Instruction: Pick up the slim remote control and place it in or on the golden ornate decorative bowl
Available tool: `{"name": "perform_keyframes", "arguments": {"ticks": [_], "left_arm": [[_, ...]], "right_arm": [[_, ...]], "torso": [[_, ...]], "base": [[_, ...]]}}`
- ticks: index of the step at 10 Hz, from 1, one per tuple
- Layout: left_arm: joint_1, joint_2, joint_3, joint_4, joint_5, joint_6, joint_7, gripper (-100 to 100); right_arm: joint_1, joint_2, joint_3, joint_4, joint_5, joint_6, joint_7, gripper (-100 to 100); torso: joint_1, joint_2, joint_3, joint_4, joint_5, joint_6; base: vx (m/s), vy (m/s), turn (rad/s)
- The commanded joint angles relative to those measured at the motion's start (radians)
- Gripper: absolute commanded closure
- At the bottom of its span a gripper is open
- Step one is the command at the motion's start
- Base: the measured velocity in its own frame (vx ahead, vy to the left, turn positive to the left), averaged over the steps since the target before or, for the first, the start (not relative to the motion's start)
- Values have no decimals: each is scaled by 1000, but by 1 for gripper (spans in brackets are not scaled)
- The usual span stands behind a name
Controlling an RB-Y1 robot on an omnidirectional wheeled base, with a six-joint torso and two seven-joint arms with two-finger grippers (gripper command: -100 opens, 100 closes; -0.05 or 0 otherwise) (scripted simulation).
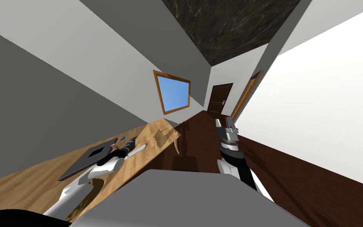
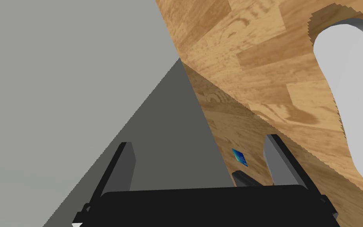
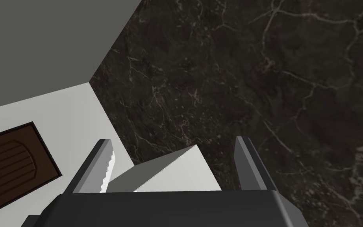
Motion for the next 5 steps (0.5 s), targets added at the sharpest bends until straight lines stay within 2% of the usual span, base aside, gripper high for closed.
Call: {"name": "perform_keyframes", "arguments": {"ticks": [1, 2, 3, 4, 5], "left_arm": [[-13, 31, 6, 50, 50, 50, 6, -100], [-13, 31, 6, 73, 54, 73, 6, -100], [-23, 54, 8, 108, 93, 103, 11, -100], [-23, 54, 8, 134, 100, 134, 11, -100], [-23, 54, 8, 135, 100, 134, 11, -100]], "right_arm": [[0, 0, 0, 0, 0, 0, 0, 0], [0, 0, 0, 0, 0, 0, 0, 0], [0, 0, 0, 0, 0, 0, 0, 0], [0, 0, 0, 0, 0, 0, 0, 0], [0, 0, 0, 0, 0, 0, 0, 0]], "torso": [[0, 0, 0, 0, 0, 0], [0, 0, 0, 0, 0, 1], [0, 0, 0, 0, 0, 0], [1, 0, 0, 0, 0, 0], [1, 0, 0, 0, 0, 0]], "base": [[-2, 8, -207], [-2, 13, -105], [0, 16, -189], [1, 17, -122], [0, 9, 11]]}}
